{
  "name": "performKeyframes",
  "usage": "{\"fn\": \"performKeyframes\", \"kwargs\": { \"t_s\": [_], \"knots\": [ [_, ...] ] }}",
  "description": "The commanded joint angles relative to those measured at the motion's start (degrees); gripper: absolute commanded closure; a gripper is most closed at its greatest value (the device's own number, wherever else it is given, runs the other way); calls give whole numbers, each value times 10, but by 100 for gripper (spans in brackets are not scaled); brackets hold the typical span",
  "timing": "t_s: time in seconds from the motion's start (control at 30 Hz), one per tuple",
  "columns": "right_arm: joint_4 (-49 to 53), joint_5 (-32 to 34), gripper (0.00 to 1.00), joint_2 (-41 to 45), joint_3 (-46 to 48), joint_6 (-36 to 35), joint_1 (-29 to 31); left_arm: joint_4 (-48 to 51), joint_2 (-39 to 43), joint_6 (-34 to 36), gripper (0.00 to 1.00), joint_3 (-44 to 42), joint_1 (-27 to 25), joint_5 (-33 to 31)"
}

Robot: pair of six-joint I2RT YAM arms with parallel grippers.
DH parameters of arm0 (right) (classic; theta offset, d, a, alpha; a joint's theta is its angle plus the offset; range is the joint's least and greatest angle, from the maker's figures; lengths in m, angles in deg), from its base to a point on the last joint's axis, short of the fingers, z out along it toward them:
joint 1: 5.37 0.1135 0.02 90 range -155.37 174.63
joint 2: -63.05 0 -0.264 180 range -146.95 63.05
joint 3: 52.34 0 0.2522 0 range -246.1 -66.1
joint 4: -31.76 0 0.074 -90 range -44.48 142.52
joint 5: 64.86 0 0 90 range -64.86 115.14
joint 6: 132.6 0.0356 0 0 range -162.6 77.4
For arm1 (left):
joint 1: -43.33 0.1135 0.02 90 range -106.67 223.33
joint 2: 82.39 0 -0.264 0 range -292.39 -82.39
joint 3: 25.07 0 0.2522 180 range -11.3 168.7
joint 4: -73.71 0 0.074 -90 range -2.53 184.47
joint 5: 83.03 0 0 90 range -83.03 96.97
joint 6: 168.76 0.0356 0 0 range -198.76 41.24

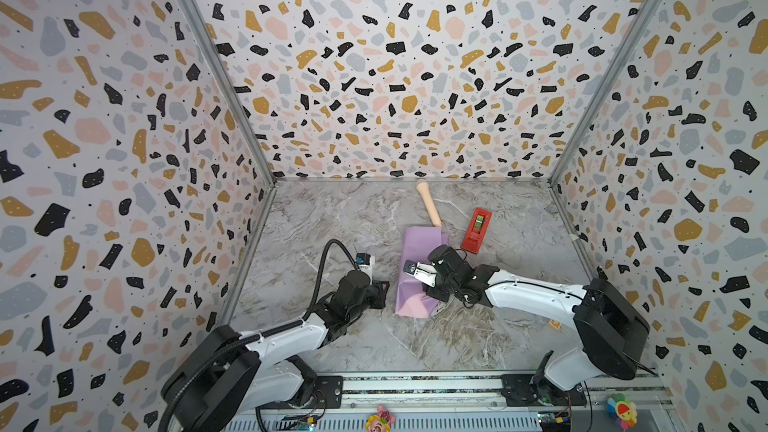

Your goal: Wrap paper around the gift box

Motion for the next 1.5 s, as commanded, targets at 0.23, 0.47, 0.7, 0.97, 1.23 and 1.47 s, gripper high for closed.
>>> {"fn": "performKeyframes", "kwargs": {
  "t_s": [0.23, 0.47, 0.7, 0.97, 1.23, 1.47],
  "knots": [
    [47, 5, 55, -12, 17, 14, -2, -92, -53, 0, 90, 19, -35, 46],
    [50, 2, 56, -16, 16, 15, -2, -131, -65, -2, 93, 16, -44, 60],
    [53, 0, 56, -17, 15, 15, -2, -130, -63, 3, 94, 15, -45, 55],
    [55, -2, 57, -19, 13, 20, -2, -115, -51, 11, 94, 16, -56, 57],
    [61, -6, 58, -18, 14, 23, -2, -121, -68, 17, 94, 24, -64, 59],
    [65, -9, 58, -17, 15, 26, -2, -120, -75, 26, 94, 34, -64, 56]
  ]
}}
